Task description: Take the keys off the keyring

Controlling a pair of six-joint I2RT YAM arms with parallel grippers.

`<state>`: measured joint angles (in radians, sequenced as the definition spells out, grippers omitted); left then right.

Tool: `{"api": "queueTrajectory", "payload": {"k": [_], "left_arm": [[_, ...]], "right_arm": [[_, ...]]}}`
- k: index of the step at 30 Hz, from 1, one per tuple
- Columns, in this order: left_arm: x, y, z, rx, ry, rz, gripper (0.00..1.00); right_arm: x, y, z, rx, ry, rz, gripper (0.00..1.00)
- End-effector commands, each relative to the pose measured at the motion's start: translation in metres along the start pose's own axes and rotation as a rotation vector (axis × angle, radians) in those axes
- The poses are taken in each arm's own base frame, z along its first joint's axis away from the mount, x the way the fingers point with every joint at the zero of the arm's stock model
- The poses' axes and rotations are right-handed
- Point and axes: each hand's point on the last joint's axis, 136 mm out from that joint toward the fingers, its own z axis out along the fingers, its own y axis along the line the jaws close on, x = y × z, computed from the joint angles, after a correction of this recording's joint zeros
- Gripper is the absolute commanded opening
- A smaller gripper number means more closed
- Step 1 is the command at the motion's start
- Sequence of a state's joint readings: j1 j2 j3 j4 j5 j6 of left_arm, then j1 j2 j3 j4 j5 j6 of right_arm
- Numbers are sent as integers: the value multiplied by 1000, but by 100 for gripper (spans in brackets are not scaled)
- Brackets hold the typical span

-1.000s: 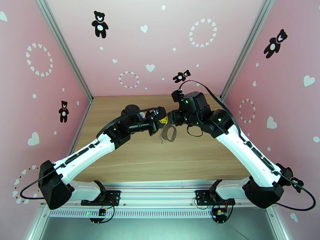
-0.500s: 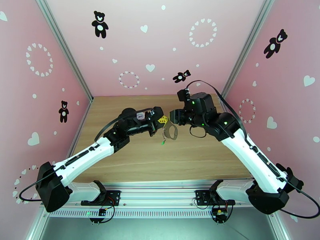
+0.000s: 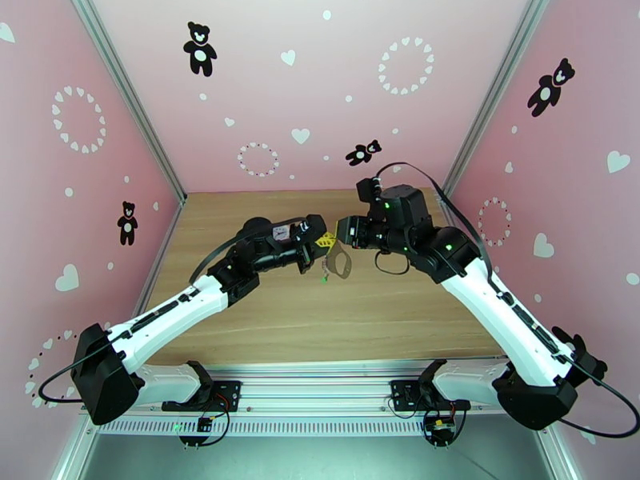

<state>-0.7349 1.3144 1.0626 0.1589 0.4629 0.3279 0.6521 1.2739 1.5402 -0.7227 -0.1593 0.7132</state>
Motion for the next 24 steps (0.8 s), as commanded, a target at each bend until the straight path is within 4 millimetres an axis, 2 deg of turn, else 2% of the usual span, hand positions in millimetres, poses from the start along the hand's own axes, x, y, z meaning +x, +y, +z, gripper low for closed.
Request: {"api": "queueTrajectory", "payload": {"k": [1, 8, 12, 14, 18, 24], "left_arm": [[-20, 3, -8, -23, -63, 21, 0], [-25, 6, -9, -40, -83, 8, 0], [-26, 4, -9, -35, -92, 9, 0], [-27, 4, -9, -38, -100, 5, 0], [-31, 7, -11, -61, -125, -6, 0], [-38, 10, -14, -83, -181, -43, 0]], "right_arm": [[0, -2, -4, 10, -9, -5, 28], [5, -15, -2, 70, 2, -34, 25], [7, -20, 1, 81, 7, -32, 18], [6, -23, 1, 90, 0, -30, 12], [7, -27, -2, 100, -7, -29, 9], [3, -27, -5, 75, -52, -3, 0]]}}
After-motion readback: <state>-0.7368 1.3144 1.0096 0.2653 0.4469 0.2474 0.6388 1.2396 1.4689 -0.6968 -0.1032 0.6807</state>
